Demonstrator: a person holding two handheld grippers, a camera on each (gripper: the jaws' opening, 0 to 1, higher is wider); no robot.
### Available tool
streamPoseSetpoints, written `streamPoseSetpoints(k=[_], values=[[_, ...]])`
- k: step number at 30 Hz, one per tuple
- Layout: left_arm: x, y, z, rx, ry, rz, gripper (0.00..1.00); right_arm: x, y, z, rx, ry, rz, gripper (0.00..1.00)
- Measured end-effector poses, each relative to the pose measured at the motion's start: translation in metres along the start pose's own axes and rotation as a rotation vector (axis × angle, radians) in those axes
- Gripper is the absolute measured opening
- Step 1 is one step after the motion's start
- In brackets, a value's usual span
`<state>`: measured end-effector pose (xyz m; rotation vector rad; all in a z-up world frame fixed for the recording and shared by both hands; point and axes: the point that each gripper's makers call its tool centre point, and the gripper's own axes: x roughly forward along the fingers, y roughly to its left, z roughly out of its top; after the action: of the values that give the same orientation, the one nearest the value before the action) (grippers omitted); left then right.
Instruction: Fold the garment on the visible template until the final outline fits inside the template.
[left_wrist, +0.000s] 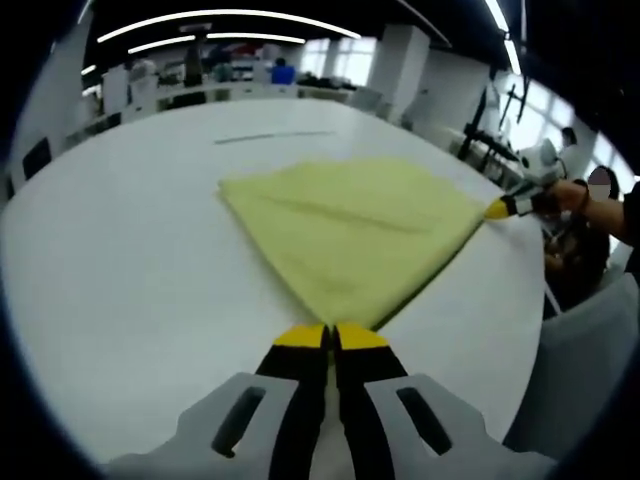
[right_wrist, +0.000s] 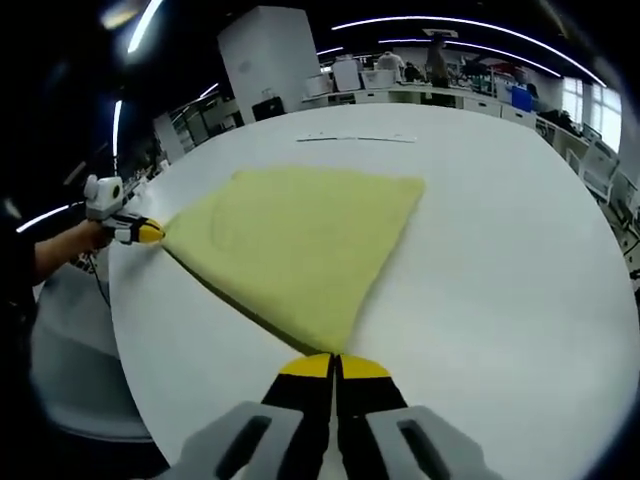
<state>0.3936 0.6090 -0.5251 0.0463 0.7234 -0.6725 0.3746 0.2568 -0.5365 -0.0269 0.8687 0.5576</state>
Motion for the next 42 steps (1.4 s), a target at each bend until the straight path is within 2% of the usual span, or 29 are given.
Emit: streamPoseSetpoints(k=[4, 7, 14, 15, 19, 25, 31, 36, 42], values=[[0.000, 0.000, -0.002, -0.005, 0.000, 0.006, 0.00, 0.002, 0.001, -0.001, 0.013, -0.001, -0.004, 0.00], [0.001, 0.000, -0.004, 0.022, 0.007, 0.012, 0.00, 0.002, 0.000, -0.001, 0.042, -0.007, -0.012, 0.00], [0.002, 0.006, -0.005, -0.035, -0.008, 0.032, 0.05, 0.003, -0.001, 0.000, 0.068, -0.011, -0.030, 0.01], [0.002, 0.006, -0.005, -0.065, -0.009, 0.031, 0.05, 0.003, -0.001, -0.001, 0.071, -0.010, -0.036, 0.03], [0.000, 0.010, -0.003, -0.089, -0.013, 0.049, 0.17, 0.002, -0.002, 0.002, 0.086, -0.019, -0.053, 0.18], [-0.009, 0.013, 0.013, -0.125, -0.061, 0.087, 0.36, -0.003, 0.005, 0.017, 0.061, -0.044, -0.071, 0.54], [-0.020, 0.005, 0.032, -0.153, -0.129, 0.096, 0.61, -0.011, 0.024, 0.037, 0.029, -0.070, -0.051, 0.73], [-0.033, -0.006, 0.050, -0.148, -0.172, 0.089, 0.75, -0.023, 0.039, 0.054, -0.013, -0.098, -0.044, 0.89], [-0.048, -0.018, 0.063, -0.131, -0.192, 0.084, 0.90, -0.042, 0.058, 0.077, -0.048, -0.146, -0.023, 0.95]])
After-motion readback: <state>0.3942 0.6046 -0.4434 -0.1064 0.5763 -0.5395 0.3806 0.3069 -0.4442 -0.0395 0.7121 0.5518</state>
